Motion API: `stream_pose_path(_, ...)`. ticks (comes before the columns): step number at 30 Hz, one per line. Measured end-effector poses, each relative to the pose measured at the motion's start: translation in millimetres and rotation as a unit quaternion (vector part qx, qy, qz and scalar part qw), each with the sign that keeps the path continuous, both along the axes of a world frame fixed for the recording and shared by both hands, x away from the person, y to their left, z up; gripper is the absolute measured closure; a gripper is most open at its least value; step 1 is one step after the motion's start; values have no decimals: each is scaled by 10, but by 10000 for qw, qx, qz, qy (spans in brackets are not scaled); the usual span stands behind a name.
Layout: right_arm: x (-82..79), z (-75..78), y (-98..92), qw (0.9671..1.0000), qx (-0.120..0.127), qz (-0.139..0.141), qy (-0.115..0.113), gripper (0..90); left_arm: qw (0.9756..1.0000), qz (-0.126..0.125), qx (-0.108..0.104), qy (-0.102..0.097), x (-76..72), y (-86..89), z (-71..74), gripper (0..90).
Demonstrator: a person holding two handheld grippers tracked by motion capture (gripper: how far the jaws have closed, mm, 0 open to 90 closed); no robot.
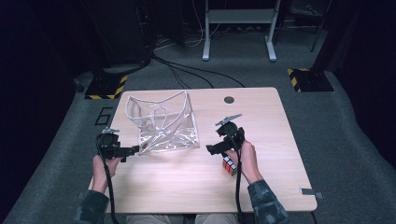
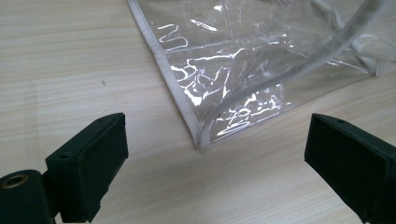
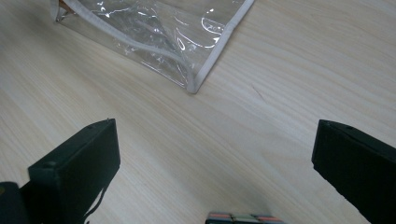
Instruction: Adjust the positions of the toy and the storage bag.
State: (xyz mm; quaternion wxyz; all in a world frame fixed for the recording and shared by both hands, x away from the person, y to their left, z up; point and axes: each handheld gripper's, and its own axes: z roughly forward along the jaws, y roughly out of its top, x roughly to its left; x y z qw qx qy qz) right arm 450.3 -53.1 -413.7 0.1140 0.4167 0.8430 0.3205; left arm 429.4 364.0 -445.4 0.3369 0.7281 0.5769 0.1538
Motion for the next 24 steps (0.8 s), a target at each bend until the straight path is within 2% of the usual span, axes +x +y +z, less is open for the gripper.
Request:
stream_pose_path(4, 76, 51, 92, 10000, -9, 17, 44, 10, 9999, 37, -126, 64, 65, 13, 69, 63)
stream_pose_path(11, 159, 108, 204, 10000, -62, 29, 37, 10, 9997, 3, -207, 106, 156, 19, 188, 64)
stream_pose_path(14, 199, 145, 271, 9998, -165, 116, 34, 11, 9995, 13, -289, 106, 197, 15, 239, 65)
stream_pose_path(24, 303, 228, 398, 9998, -148, 153, 58, 12, 9992, 51, -381, 138, 360, 48, 462, 65)
